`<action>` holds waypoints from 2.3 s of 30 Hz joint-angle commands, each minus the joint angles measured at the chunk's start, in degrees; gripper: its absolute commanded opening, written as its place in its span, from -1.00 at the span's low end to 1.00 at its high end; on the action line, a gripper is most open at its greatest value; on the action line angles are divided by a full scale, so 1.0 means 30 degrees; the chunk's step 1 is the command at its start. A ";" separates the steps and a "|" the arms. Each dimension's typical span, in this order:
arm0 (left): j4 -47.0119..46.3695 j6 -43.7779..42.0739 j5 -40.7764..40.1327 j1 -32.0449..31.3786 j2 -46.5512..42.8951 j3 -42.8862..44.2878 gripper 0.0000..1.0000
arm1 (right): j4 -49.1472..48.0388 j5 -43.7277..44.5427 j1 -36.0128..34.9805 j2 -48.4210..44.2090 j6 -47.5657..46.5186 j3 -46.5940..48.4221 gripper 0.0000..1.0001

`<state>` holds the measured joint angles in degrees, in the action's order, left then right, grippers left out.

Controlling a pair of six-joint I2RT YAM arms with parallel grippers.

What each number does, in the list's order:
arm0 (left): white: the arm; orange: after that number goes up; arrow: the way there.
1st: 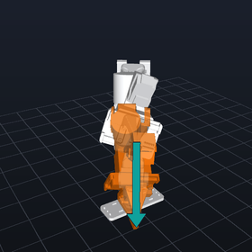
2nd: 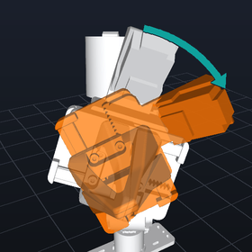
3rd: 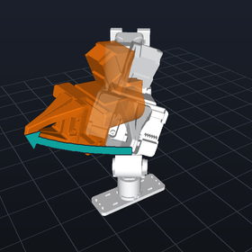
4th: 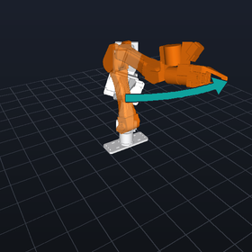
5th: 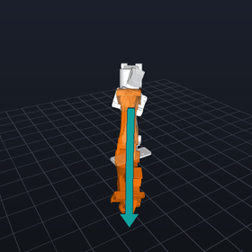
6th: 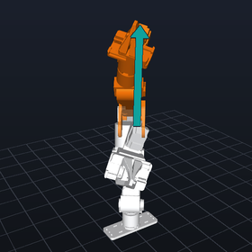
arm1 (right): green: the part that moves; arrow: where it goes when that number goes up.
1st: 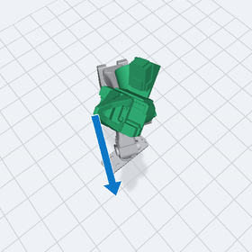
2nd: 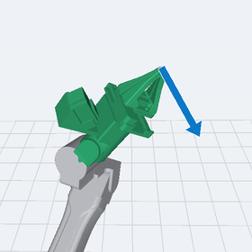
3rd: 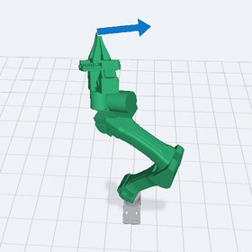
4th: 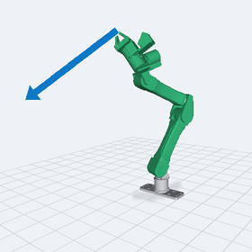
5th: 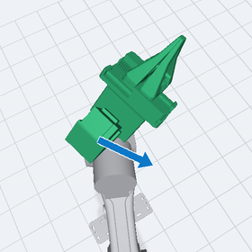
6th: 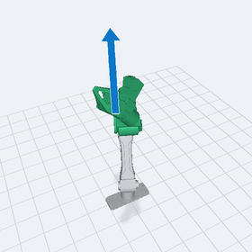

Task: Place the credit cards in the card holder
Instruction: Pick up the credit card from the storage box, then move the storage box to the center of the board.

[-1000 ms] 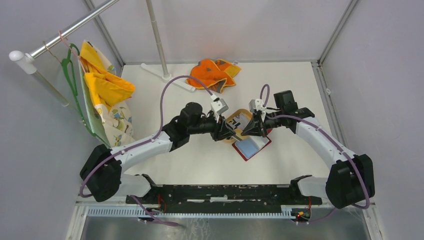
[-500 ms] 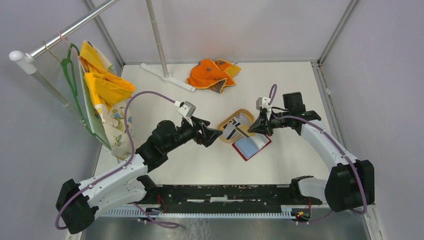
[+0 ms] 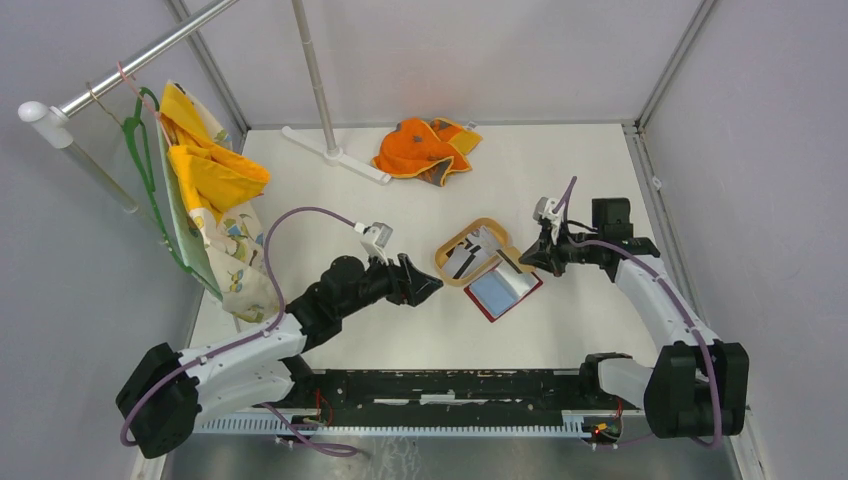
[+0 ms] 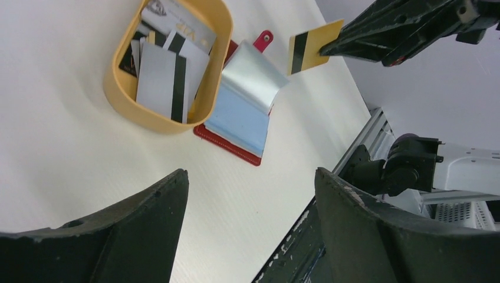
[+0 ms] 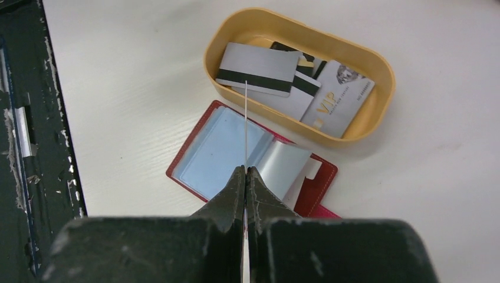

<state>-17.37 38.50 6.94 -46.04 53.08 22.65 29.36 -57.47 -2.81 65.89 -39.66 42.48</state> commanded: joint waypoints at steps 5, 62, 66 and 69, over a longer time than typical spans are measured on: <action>-0.2850 0.2361 -0.2229 -0.2185 0.2462 -0.0384 0.41 | -0.0922 0.0068 0.0586 0.1933 0.0984 -0.0281 -1.00; -0.0308 -0.2106 -0.6748 -0.3785 1.4264 0.8467 -0.22 | -0.3774 -0.0021 0.0819 0.7777 0.8695 -0.1002 -1.00; -0.2525 -0.0809 -0.5024 -0.4200 1.2556 0.6090 -0.07 | -0.4265 -0.0275 0.1097 0.8037 0.9892 -0.1289 -1.00; -0.3752 0.0303 -0.4957 -0.4810 1.1740 0.4726 0.00 | -0.5002 -0.0382 0.1455 0.7712 1.0766 -0.1760 -1.00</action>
<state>-19.68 34.98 -11.27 -58.41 92.36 40.86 18.39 -57.23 0.16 89.76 -11.73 38.83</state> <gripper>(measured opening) 0.492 0.006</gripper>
